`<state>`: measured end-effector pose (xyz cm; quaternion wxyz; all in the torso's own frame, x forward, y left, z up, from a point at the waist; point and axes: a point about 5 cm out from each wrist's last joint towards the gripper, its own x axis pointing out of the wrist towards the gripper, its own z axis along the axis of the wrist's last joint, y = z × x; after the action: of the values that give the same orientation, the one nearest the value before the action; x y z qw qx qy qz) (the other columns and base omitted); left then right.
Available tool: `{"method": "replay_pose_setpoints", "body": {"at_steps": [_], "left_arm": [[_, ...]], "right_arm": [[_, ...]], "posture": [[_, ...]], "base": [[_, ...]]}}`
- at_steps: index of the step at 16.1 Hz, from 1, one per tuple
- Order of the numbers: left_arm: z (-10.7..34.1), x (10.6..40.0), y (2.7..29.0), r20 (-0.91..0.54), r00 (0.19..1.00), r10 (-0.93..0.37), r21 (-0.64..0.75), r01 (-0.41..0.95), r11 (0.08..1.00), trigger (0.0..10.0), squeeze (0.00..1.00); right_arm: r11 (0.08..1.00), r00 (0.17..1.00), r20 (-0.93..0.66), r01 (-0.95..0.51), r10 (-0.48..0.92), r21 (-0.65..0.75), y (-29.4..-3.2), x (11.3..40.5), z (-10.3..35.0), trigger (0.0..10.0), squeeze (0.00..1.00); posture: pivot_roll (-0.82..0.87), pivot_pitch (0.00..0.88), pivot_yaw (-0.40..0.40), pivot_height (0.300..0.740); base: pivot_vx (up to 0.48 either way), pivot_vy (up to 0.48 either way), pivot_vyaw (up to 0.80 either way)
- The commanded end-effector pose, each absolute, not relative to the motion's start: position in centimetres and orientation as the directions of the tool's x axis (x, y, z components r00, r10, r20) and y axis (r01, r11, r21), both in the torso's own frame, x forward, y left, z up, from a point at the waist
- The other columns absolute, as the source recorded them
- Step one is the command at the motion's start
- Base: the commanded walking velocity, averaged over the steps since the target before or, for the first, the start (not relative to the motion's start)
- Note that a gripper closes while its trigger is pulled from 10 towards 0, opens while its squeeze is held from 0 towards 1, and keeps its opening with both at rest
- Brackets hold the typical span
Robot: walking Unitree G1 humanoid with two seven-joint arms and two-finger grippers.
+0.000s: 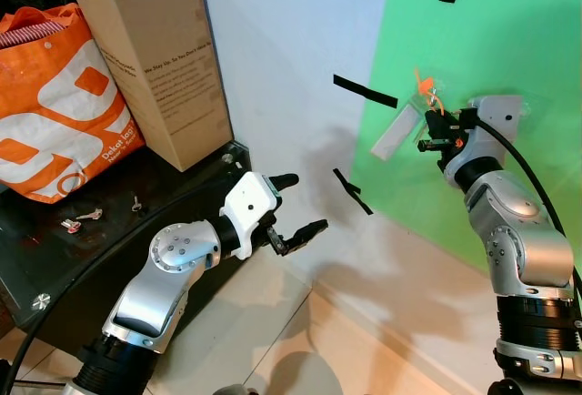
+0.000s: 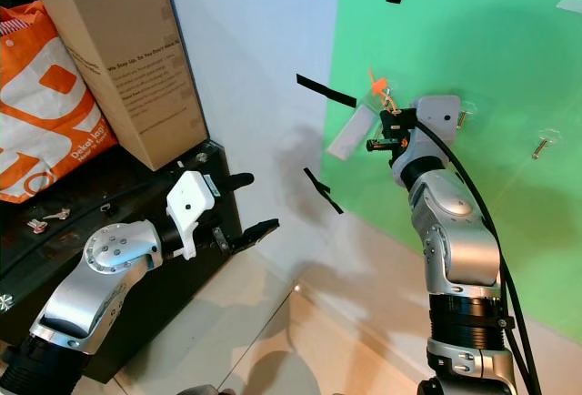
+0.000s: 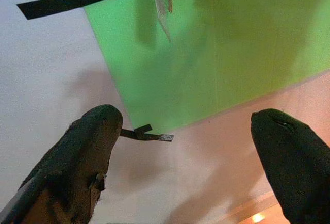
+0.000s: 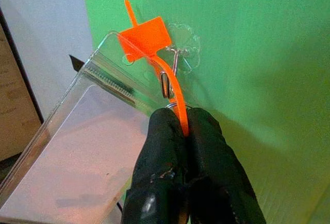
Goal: Hang keys on a hook
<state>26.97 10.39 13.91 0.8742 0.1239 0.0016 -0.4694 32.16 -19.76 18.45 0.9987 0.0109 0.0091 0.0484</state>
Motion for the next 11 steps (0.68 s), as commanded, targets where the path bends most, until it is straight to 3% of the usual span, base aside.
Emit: {"method": "replay_pose_setpoints", "body": {"at_steps": [1, 5, 11], "left_arm": [[14.7, 27.2, 10.4, -0.098, 0.558, -0.824, 0.234, 0.818, 0.526, 10.0, 0.0], [14.6, 27.1, 10.5, -0.103, 0.55, -0.829, 0.23, 0.824, 0.518, 10.0, 0.0], [14.7, 27.0, 10.5, -0.102, 0.548, -0.831, 0.229, 0.825, 0.516, 10.0, 0.0]], "right_arm": [[0.998, 0.997, -0.043, -0.056, 0.057, 0.019, -20.6, 32.3, 18.4, 10.0, 0.0], [0.996, 0.98, -0.182, -0.071, 0.08, 0.051, -20.4, 32.7, 16.6, 10.0, 0.0], [0.996, 0.973, -0.219, -0.066, 0.078, 0.059, -20.5, 32.4, 15.7, 10.0, 0.0]], "posture": [[-0.06, 0.0, 0.07, 0.74], [-0.06, 0.0, 0.065, 0.74], [-0.06, 0.0, 0.064, 0.74]], "base": [[0.0, 0.0, 0.0], [0.0, 0.0, 0.0], [0.0, 0.0, 0.0]]}}
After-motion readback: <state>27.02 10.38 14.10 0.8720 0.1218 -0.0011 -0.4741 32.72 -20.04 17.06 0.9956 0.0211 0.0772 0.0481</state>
